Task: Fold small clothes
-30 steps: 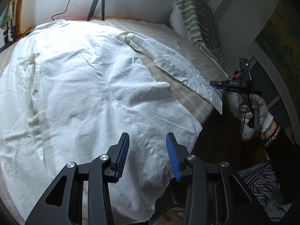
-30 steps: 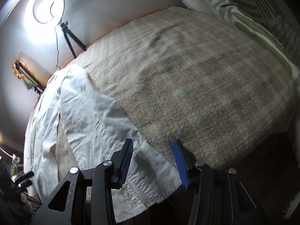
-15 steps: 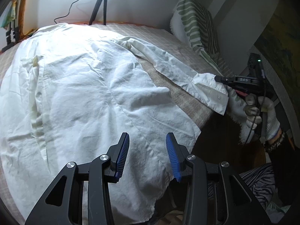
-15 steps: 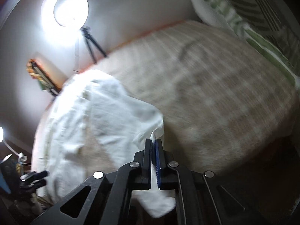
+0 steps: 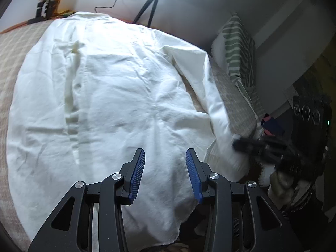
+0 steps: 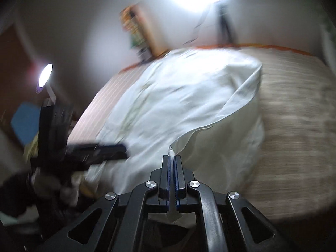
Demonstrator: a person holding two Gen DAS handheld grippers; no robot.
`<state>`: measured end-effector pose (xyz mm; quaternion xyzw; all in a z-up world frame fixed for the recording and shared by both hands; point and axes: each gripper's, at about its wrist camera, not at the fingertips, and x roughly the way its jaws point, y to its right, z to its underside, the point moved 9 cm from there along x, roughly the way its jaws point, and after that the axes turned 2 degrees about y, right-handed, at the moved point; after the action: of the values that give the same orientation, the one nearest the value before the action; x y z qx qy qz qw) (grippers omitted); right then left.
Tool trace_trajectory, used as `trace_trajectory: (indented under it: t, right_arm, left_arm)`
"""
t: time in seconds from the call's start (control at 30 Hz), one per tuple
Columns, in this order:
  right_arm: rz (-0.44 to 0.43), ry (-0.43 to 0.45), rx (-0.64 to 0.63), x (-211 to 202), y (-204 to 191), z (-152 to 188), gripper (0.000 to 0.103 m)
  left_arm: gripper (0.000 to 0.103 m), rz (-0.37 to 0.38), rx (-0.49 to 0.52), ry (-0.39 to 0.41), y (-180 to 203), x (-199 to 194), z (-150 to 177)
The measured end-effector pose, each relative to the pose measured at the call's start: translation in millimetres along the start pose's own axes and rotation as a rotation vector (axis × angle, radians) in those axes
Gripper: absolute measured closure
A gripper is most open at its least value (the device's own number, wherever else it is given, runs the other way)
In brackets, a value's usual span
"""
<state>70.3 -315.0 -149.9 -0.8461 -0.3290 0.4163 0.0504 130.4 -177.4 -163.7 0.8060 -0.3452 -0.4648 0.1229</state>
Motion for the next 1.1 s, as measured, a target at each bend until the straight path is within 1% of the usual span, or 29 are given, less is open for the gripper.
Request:
trace_trajectory:
  t: [0.03,0.1,0.13,0.17,0.2,0.23,0.3,0.33,0.4,0.5,0.6,0.67,0.7,0.73,0.77,0.8,0.9,0.93,1.0,1.03,1.07,1.1]
  right_arm:
    - [-0.016,-0.025,-0.023,7.6,-7.6,5.0,0.102]
    - [-0.059,-0.071,-0.047,18.8,-15.6,11.3,0.097]
    - [-0.066,-0.082,-0.044,21.4,-16.8,14.0,0.09]
    - [-0.08,-0.094,-0.038,22.0,-17.4,15.0,0.079]
    - [-0.098,-0.094,-0.031,20.2,-17.7,14.0,0.073]
    - [-0.105,-0.083,-0.024,15.9,-14.7,10.1,0.071]
    - [-0.122,-0.046,-0.009,4.3,-9.8,0.2,0.071]
    - [-0.126,-0.023,0.005,0.0,-9.2,-4.7,0.07]
    - [-0.119,0.019,0.046,-6.0,4.1,-23.6,0.068]
    - [-0.065,0.046,0.087,-1.4,29.4,-58.2,0.068]
    - [0.033,0.049,0.092,14.1,57.0,-99.2,0.068]
    - [0.055,0.046,0.125,27.8,74.5,-127.7,0.068]
    - [0.066,0.043,0.134,35.9,81.1,-140.3,0.068]
    - [0.091,0.037,0.139,44.2,89.0,-152.2,0.068]
    - [0.111,0.027,0.144,53.7,95.4,-164.1,0.068]
    - [0.12,0.011,0.151,64.0,102.1,-175.1,0.068]
    - [0.166,-0.035,0.177,95.6,122.5,-197.3,0.069]
    - [0.187,-0.049,0.176,106.8,127.0,-203.3,0.069]
    - [0.209,-0.076,0.162,125.4,132.0,-209.0,0.074]
    - [0.231,-0.094,0.15,134.6,134.1,-210.3,0.081]
    - [0.256,-0.11,0.139,140.3,136.4,-210.1,0.092]
    - [0.276,-0.122,0.127,145.4,137.1,-209.6,0.099]
  left_arm:
    - [0.064,0.004,-0.006,-0.003,-1.5,-0.3,1.7]
    - [0.064,0.014,-0.008,-0.015,-1.0,1.3,6.2]
    - [0.064,0.018,-0.002,-0.024,0.0,2.6,10.3]
    - [0.064,0.025,0.005,-0.036,1.6,4.1,13.9]
    - [0.064,0.033,0.011,-0.049,4.2,6.7,18.0]
    - [0.064,0.042,0.014,-0.059,7.1,8.8,21.4]
    - [0.064,0.053,0.016,-0.076,12.1,13.1,25.2]
    - [0.059,0.058,0.013,-0.083,15.3,16.4,27.7]
    - [0.05,0.056,0.012,-0.086,20.3,22.7,29.7]
    - [0.05,0.048,0.015,-0.09,26.3,32.2,31.1]
    - [0.051,0.034,0.035,-0.07,32.4,38.0,25.9]
    - [0.053,0.036,0.042,-0.065,32.5,39.7,26.1]
    - [0.056,0.038,0.043,-0.06,33.0,41.2,25.5]
    - [0.067,0.041,0.042,-0.055,33.0,42.2,25.3]
    - [0.075,0.049,0.038,-0.06,33.6,44.7,25.8]
    - [0.09,0.059,0.032,-0.068,33.0,47.5,26.6]
    - [0.097,0.073,0.015,-0.069,29.5,52.3,27.2]
    - [0.098,0.079,0.011,-0.068,28.5,52.3,27.5]
    - [0.099,0.087,0.009,-0.065,28.8,52.1,27.4]
    - [0.099,0.088,0.017,-0.063,29.1,50.8,27.2]
    - [0.099,0.092,0.019,-0.061,29.3,48.6,27.7]
    - [0.1,0.1,0.018,-0.059,29.8,46.6,28.0]
